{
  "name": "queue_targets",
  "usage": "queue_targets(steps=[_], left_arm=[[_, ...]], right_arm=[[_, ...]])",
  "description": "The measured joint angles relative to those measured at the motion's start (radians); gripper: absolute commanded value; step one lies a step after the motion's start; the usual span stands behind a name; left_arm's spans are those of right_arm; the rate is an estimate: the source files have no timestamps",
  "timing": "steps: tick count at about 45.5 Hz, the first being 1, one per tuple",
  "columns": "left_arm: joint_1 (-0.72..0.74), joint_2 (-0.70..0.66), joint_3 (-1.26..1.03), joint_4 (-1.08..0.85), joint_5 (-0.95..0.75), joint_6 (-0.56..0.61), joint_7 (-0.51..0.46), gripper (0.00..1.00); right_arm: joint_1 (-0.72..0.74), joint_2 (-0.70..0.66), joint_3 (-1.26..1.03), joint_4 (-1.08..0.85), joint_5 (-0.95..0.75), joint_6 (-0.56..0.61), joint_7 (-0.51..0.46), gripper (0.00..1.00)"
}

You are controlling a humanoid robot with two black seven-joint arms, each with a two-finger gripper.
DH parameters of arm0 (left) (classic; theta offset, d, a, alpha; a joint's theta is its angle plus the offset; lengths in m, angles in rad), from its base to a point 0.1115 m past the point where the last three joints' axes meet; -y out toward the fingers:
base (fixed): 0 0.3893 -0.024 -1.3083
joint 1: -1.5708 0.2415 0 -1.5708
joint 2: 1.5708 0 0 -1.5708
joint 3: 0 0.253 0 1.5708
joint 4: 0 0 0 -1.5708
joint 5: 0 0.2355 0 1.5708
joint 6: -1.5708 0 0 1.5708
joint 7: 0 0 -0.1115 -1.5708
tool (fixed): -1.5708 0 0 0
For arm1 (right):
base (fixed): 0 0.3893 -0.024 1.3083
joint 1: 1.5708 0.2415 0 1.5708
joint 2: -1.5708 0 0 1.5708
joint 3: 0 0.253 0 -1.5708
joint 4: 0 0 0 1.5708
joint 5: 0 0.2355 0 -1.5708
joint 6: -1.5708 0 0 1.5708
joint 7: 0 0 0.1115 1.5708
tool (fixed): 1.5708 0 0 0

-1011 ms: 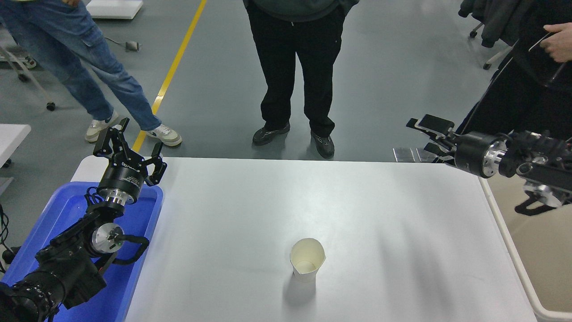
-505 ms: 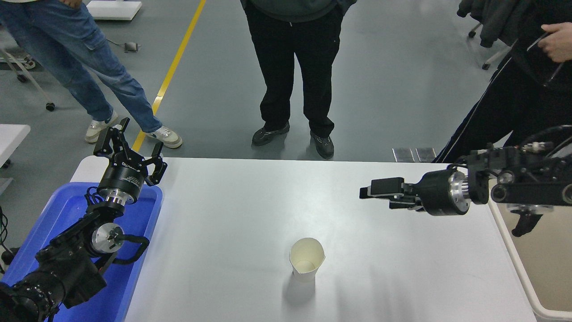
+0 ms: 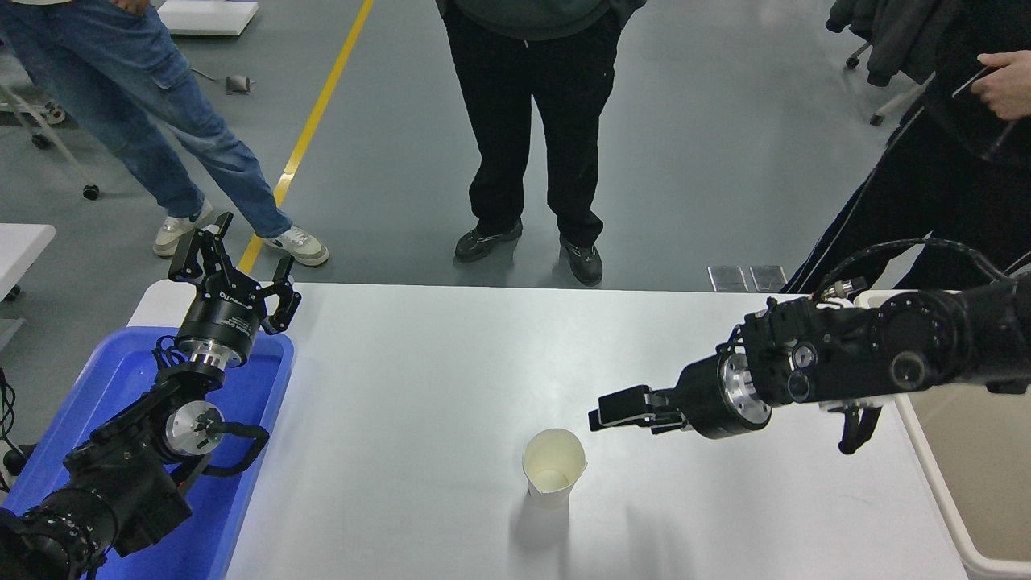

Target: Dispose of the paper cup in the dustbin

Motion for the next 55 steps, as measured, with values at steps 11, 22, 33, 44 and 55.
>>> queue_targets(steps=[11,22,33,44,55], left_arm=[[0.0,0.0,0.0,0.0,0.0,0.0,0.0,1.0],[0.0,0.0,0.0,0.0,0.0,0.0,0.0,1.0],[0.0,0.0,0.0,0.0,0.0,0.0,0.0,1.0],[0.0,0.0,0.0,0.0,0.0,0.0,0.0,1.0],[0.0,0.0,0.0,0.0,0.0,0.0,0.0,1.0]], right_arm=[[-0.017,0.083,-0.019,-0.005,0.06,-0.051,-0.027,0.99],[-0.043,0.144,-0.028,-0.027,0.095,-0.096,-0.037,0.99],[-0.059,0.201,-0.047,-0.065,0.154,-0.128,-0.052,0.99],[-0.096,0.247,-0.063,-0.112,0.179,-0.151,-0.058,0.98],[-0.128,0.266,-0.068,-0.14,0.185,-0.169,-0.06,0.96]])
